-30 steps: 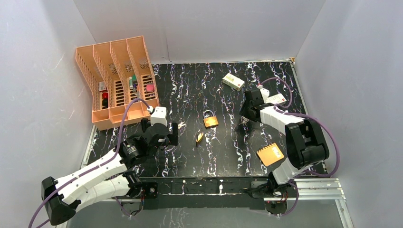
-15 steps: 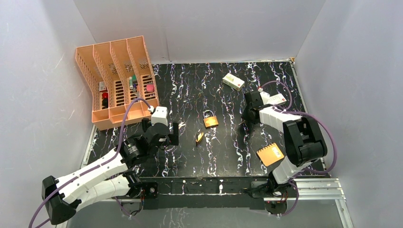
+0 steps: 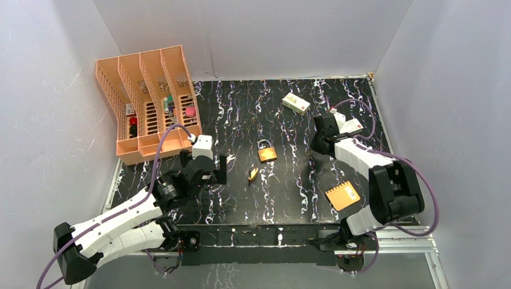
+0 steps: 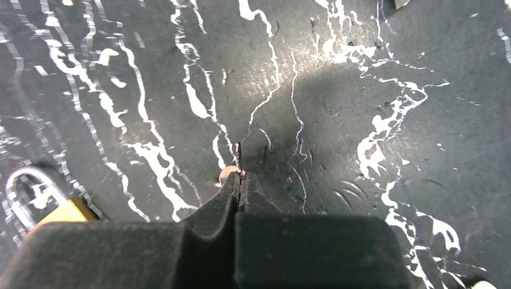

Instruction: Unlock with the key

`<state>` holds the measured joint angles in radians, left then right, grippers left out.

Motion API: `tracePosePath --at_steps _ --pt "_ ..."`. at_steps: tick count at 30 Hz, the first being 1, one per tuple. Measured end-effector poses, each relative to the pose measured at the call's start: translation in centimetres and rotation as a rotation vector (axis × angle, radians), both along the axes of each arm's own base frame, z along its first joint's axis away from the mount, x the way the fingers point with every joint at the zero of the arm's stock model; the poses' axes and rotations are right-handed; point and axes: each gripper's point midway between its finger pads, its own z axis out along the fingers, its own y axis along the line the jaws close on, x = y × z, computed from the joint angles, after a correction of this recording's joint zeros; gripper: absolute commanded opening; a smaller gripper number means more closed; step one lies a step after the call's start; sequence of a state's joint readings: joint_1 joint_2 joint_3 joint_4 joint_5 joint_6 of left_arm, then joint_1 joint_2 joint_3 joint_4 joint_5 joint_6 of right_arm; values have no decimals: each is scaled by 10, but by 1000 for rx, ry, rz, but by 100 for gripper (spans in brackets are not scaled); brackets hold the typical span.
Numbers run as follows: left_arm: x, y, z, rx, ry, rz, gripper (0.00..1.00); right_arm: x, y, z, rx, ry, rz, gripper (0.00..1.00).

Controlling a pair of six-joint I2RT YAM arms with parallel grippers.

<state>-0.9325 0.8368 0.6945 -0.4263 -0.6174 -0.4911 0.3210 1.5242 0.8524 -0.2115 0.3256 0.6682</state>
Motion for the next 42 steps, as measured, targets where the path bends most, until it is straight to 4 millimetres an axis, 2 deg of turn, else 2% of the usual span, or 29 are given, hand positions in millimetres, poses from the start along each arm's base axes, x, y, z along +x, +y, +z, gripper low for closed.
tracePosePath --at_steps 5,8,11,13,15,20,22,24,27,30,33,38,42 --pt "0 0 0 -1 0 0 98 -3 1 45 17 -103 48 0" --pt "0 0 1 -7 -3 1 98 -8 8 76 57 -174 109 0" --pt "-1 -2 7 -28 -10 -5 98 -17 25 107 135 -247 215 0" --pt "0 -6 19 -60 -25 -15 98 -27 43 132 216 -306 315 0" --pt "2 -13 39 -115 -55 -34 98 -37 60 158 296 -366 414 0" --pt "4 -38 110 -306 -180 -130 98 -69 102 239 503 -533 679 0" --pt "1 -48 135 -376 -223 -184 98 -84 113 265 577 -588 760 0" --pt "-2 -60 156 -437 -257 -240 98 -96 119 282 641 -618 812 0" --pt "-7 -73 175 -505 -285 -316 98 -114 128 308 749 -657 877 0" --pt "-14 -83 186 -549 -300 -376 98 -125 133 325 828 -683 922 0" --pt "-19 -86 194 -579 -314 -411 98 -132 135 333 880 -681 942 0" --pt "-24 -81 205 -606 -341 -422 98 -136 137 343 923 -690 949 0" --pt "-25 -75 203 -603 -346 -403 98 -135 136 343 930 -685 937 0"
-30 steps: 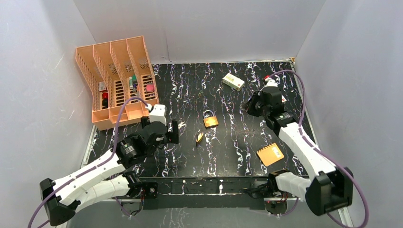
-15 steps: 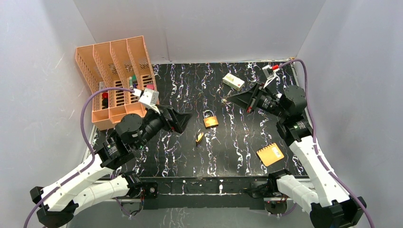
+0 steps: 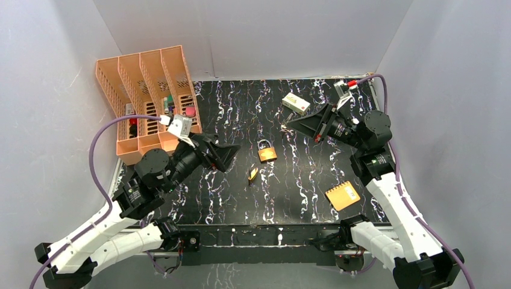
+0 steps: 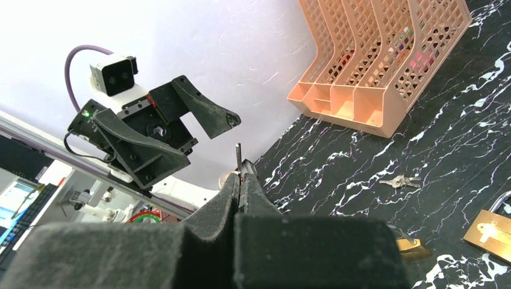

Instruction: Unlock with the key

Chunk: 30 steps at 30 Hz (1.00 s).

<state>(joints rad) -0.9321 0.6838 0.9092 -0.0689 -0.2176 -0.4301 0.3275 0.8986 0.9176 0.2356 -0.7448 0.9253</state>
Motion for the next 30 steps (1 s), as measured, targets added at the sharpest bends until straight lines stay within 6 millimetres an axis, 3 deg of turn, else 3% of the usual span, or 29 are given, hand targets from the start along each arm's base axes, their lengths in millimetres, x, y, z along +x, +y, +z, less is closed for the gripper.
tracePosePath --at_steps 4,11,15,18,21,27,30 --pt "3 4 -11 31 18 27 98 5 -1 -9 -10 26 -21 0" --pt "14 16 -62 173 107 118 98 22 -7 -43 -77 124 -119 0" --pt "15 14 -79 214 117 108 98 24 -6 -55 -95 161 -119 0" --pt "9 2 -80 203 76 33 98 22 -3 -56 -97 168 -86 0" --pt "0 -20 -68 169 -6 -97 96 21 -1 -53 -93 172 -64 0" --pt "-7 -74 -34 150 -152 -324 88 16 1 -26 -47 144 -44 0" --pt "-4 -97 -30 175 -193 -402 87 15 1 -20 -34 145 -41 0"
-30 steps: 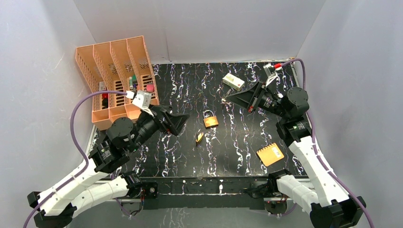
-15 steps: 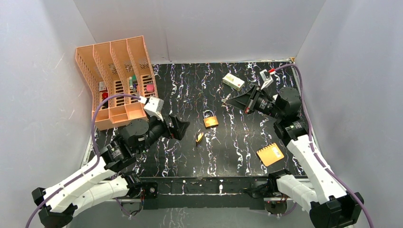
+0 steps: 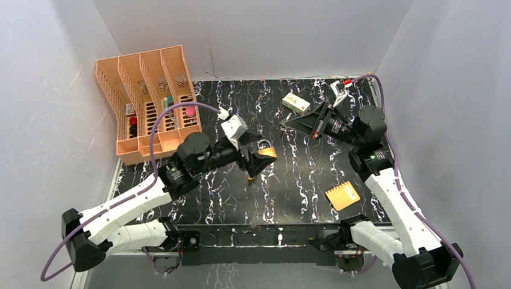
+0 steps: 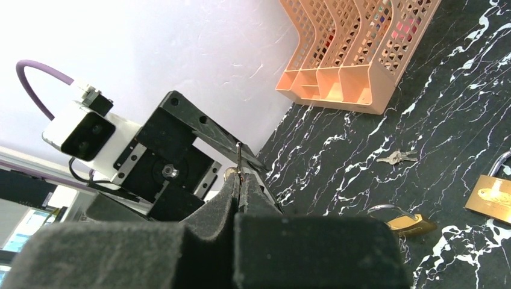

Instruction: Unlock with the key

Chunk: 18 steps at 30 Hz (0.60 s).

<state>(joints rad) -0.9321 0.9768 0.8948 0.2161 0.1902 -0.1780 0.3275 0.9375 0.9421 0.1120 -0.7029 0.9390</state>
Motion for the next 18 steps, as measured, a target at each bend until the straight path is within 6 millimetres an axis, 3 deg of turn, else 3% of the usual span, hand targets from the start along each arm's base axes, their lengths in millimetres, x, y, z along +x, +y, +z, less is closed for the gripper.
tracePosePath --at_steps 9,14,18 --pt "9 -28 -10 41 -80 -77 77 -3 1 3 18 26 14 0" --pt "17 -40 -3 32 -123 -88 55 -5 2 8 32 21 20 0" --pt "21 -47 3 26 -155 -100 50 -7 2 10 36 16 25 0"
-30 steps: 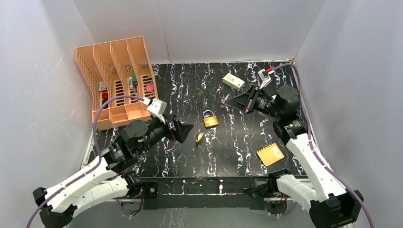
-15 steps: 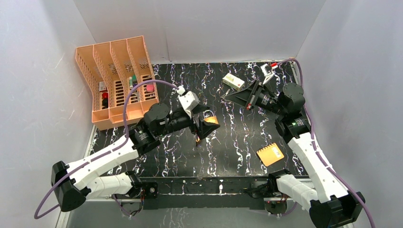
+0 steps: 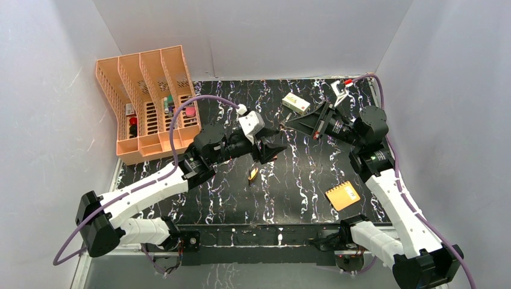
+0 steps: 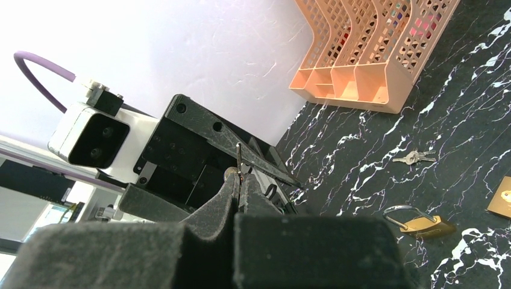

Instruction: Unlock with the key

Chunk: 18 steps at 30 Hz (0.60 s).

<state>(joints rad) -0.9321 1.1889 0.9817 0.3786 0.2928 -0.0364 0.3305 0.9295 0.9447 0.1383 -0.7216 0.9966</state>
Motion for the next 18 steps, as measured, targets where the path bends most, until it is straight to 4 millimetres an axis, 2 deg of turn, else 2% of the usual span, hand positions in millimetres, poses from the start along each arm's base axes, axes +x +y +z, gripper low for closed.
tracePosePath --at_steps 6,12,18 --pt "2 -5 11 -43 -27 -8 45 -1 1 1 4 -3 4 0" --pt "2 -6 29 -109 -49 -9 29 -2 1 4 14 -4 9 0" --pt "1 -6 33 -126 -54 -10 20 -3 1 5 16 -2 13 0"
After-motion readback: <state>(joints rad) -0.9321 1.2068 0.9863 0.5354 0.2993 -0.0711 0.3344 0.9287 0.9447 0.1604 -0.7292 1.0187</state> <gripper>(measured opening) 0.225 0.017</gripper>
